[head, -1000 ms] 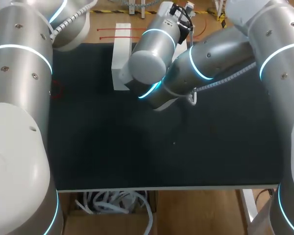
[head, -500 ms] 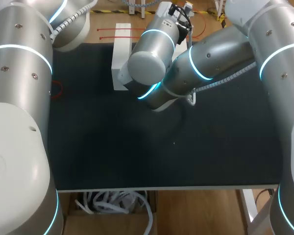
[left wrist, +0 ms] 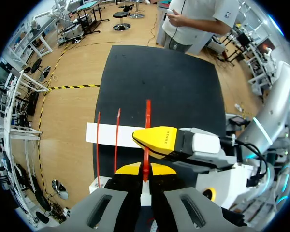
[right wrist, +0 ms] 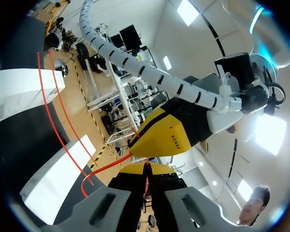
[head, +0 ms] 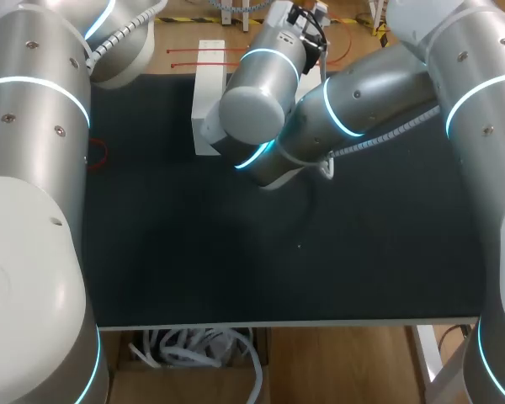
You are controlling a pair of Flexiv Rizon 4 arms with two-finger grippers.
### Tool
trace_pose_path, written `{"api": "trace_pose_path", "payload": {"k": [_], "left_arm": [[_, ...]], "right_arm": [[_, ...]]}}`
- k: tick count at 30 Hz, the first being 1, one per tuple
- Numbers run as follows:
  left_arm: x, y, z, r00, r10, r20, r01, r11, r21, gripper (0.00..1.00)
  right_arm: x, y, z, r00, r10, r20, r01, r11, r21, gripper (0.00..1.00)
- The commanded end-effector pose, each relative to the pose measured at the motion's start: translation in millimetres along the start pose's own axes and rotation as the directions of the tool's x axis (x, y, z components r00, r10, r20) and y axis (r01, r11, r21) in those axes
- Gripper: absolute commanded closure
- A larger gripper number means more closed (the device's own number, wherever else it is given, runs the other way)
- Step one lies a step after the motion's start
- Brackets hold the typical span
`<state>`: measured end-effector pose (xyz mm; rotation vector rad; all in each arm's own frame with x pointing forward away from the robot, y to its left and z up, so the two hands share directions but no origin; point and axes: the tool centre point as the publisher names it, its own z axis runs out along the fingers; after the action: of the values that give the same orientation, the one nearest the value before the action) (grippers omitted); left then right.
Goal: Grab the tape and strap the tape.
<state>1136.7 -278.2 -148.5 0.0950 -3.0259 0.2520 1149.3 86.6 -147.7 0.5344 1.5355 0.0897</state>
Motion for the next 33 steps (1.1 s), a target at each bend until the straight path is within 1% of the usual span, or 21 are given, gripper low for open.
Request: {"api": "trace_pose_path", "payload": {"k": [1, 33], "left_arm": [[-6.1, -3.7, -3.4, 1.0, 0.0, -0.016, 0.0, 1.0, -0.011, 1.0], [-6.1, -3.7, -3.4, 1.0, 0.0, -0.016, 0.0, 1.0, -0.011, 1.0]], "right_arm": [[-1.7, 3.0, 0.4, 1.0, -0.001, -0.007, 0.001, 1.0, 0.0, 1.0], [7.6, 9.4, -2.1, 0.999, 0.007, -0.052, -0.009, 0.999, -0.034, 1.0]]}}
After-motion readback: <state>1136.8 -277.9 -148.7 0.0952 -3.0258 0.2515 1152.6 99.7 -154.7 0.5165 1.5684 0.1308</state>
